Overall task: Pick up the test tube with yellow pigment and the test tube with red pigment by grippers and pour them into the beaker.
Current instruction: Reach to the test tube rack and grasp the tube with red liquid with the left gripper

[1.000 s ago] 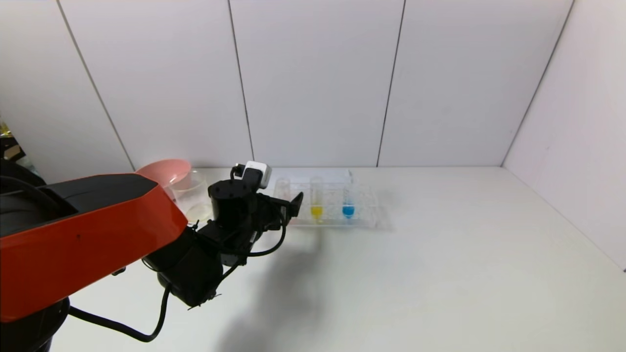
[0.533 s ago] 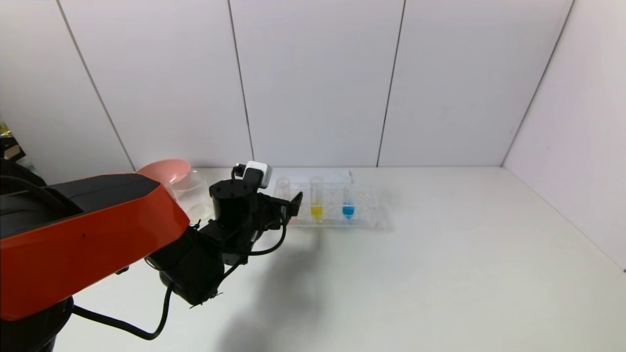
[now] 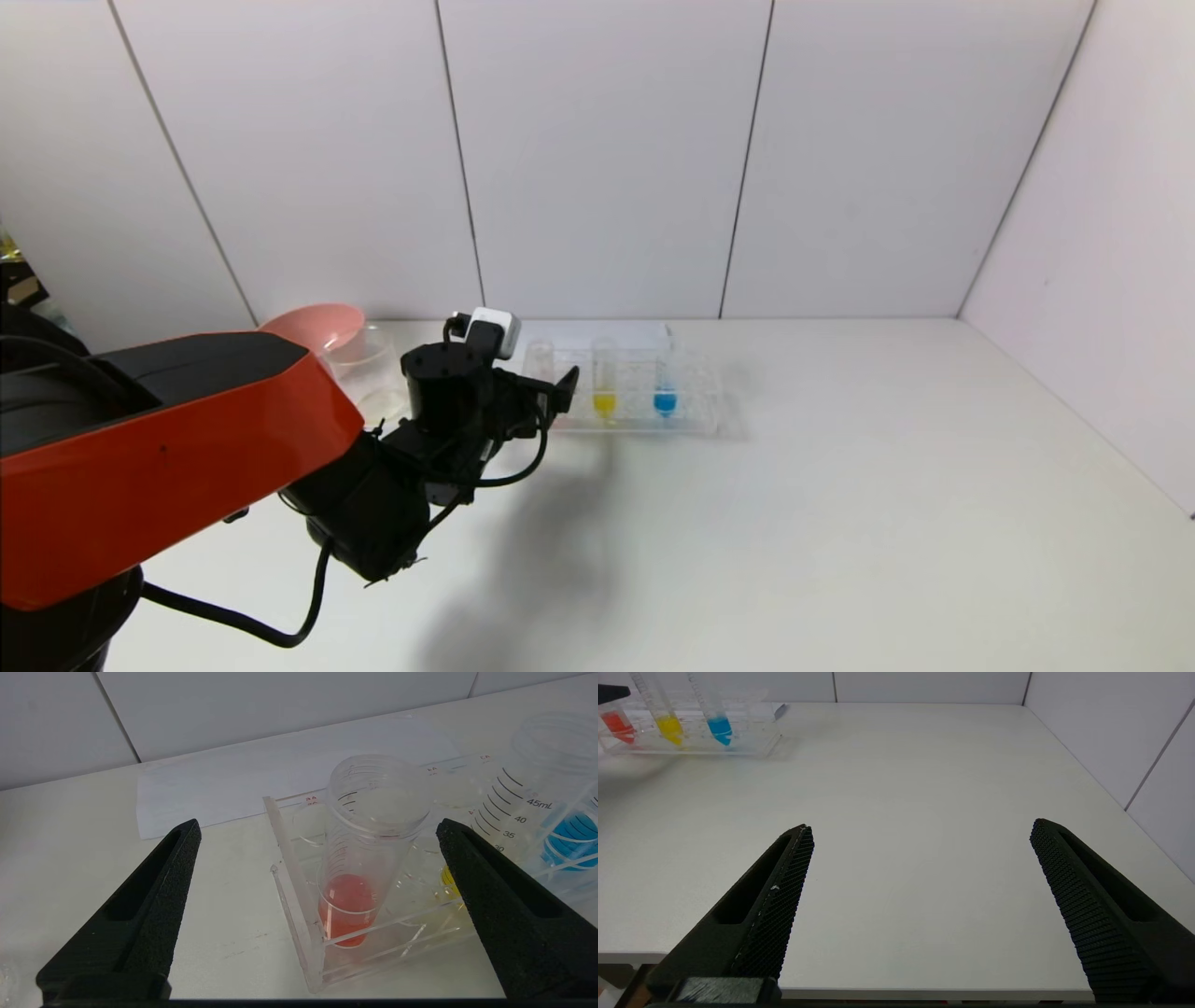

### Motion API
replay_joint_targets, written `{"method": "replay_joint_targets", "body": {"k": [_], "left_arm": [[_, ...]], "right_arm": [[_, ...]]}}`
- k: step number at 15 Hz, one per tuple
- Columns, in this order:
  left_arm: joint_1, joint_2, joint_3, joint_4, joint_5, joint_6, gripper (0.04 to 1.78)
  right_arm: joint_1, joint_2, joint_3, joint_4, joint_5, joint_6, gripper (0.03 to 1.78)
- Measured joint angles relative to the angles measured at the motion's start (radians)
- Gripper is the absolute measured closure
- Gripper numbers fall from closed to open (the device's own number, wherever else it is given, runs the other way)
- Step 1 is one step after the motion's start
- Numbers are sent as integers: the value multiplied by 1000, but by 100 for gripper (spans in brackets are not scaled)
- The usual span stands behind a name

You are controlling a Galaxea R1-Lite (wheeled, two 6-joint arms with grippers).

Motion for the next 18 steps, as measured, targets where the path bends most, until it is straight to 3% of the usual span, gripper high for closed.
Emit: {"method": "replay_joint_targets", "body": {"k": [3,5,8,12,13,18], "left_arm": [[1,0,1,0,4,1,7],[2,0,1,0,5,8,18],[2,0,-1,2,4,9,54],[0,0,-2,3,-1,10,127],[0,0,-2,3,-1,10,135],[0,0,-2,2,-2,11,138]], "right_arm": [[0,0,0,0,0,0,11],[0,0,0,0,0,0,11],[0,0,0,0,0,0,11],[0,0,0,0,0,0,11],[0,0,0,0,0,0,11],[0,0,0,0,0,0,11]]}}
